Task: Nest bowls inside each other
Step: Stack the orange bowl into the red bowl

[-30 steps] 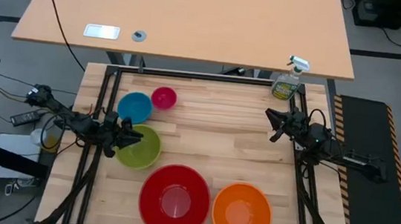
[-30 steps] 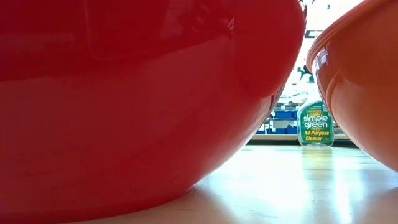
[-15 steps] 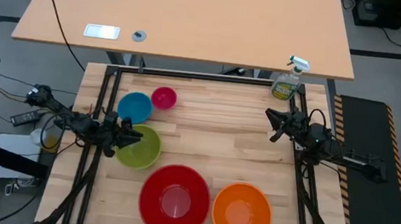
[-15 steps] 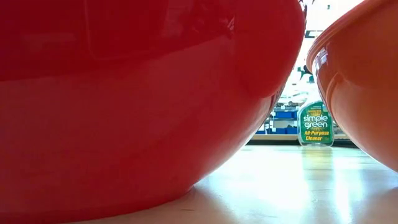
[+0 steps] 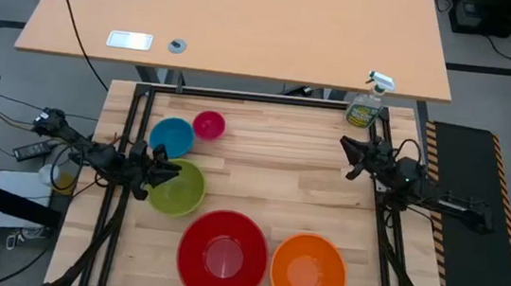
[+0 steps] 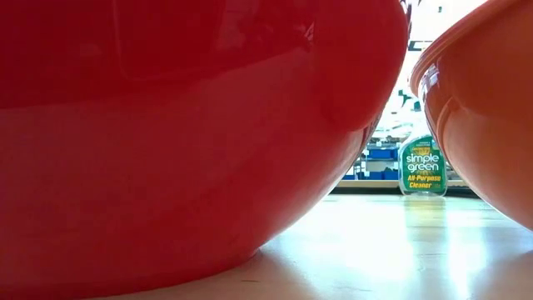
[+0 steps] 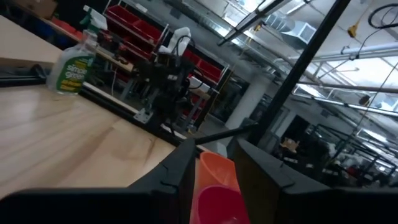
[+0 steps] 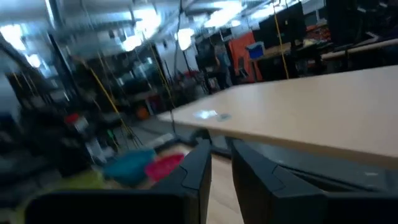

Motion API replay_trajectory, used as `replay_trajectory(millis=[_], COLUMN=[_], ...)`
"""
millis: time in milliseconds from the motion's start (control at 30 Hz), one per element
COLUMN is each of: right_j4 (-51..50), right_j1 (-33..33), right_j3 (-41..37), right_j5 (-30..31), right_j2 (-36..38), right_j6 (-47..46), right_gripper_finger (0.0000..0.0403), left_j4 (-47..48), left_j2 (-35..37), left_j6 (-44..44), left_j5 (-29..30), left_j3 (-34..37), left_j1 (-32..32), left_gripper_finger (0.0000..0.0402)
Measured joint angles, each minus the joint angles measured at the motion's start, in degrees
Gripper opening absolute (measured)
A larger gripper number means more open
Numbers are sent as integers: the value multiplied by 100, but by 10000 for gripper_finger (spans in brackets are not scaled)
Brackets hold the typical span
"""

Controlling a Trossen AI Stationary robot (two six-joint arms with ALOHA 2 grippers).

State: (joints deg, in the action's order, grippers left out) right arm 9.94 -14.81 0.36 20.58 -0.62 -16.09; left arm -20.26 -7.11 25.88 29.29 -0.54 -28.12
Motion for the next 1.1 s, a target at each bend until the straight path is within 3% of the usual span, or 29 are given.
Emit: replay_trajectory(millis=[167,267,367,500,700,900,1100], right_j4=[539,585,369,-769,-3187,-5072,-7159], right_j1=[0,-28,-17,101,460,1215,2271], right_j3=[-1,192,713,1771,3526,4807,6150], right_j5=[-660,-1452,-1858,-1928,-2128,-2488,-2531], right_j2=[-5,-94,-503,-1524,-3294,-4952,-6679], right_j6=[-1059,-660,-521,-286,-198,-892,-1873], right_gripper_finger=[73,72,64,53,50,50,50], left_j4=[0,-157,-241,125,1454,1582,1605], left_j2=[0,-6,-1,-117,-606,-1512,-2460], left_j6=[-334,-1002,-1568,-1764,-1820,-2402,-2860], left_j5=[-1,-2,-31,-42,-41,-3,1003], left_j3=[0,1,-46,-467,-1479,-2212,-2865], left_j1=[0,0,17,186,365,358,358], left_gripper_finger=[114,114,114,114,114,117,161])
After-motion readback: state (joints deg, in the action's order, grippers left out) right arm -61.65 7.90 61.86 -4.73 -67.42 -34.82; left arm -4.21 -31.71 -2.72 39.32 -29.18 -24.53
